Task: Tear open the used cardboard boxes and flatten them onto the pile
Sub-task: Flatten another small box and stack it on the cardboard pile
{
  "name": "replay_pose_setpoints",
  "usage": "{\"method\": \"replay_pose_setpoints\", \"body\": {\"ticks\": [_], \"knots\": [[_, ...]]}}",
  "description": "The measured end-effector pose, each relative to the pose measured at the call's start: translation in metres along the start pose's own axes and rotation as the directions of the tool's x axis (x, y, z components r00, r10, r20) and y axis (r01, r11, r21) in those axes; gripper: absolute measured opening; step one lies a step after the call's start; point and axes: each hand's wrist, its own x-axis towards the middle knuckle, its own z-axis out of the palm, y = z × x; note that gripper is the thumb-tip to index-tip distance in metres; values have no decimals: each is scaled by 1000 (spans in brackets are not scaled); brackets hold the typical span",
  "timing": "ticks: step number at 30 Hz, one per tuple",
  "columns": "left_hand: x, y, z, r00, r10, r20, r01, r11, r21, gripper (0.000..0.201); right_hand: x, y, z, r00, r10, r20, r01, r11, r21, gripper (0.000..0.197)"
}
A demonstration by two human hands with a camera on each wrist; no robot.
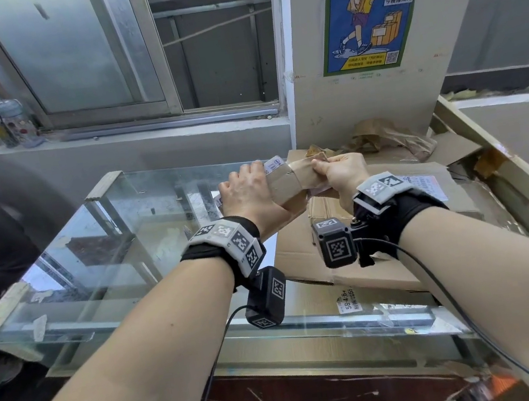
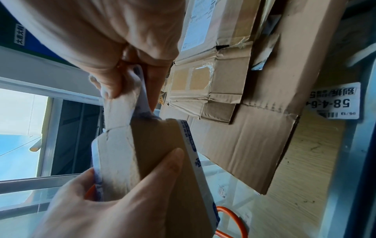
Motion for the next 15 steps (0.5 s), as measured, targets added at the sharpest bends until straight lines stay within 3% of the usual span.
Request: {"method": "replay_pose_setpoints", "body": {"ticks": [4, 10, 15], "knots": [[-6, 5, -4, 998, -13, 59, 20, 993, -117, 95, -4, -4, 0, 999, 30, -23, -29, 999, 42, 7], [-8, 11, -1, 991, -113, 74, 130, 944, -304, 79, -4, -11, 5, 972, -216, -92, 199, 966, -167, 16], [-7, 11, -3, 989, -121, 87, 144, 926, -348, 90, -1, -10, 6, 970, -226, -85, 209, 963, -172, 21]]}}
